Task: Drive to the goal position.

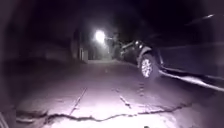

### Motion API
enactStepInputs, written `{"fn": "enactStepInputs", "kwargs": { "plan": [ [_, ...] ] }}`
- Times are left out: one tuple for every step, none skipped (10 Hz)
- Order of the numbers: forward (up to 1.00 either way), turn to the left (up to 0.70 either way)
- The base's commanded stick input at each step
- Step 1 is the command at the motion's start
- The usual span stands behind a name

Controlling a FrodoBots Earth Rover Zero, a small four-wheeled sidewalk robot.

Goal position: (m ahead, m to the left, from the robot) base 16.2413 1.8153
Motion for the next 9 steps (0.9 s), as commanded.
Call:
{"fn": "enactStepInputs", "kwargs": {
  "plan": [
    [0.7, 0.0],
    [0.7, 0.0],
    [0.7, 0.0],
    [0.7, 0.0],
    [0.7, 0.0],
    [0.7, 0.0],
    [0.7, 0.0],
    [0.7, 0.0],
    [0.7, 0.0]
  ]
}}
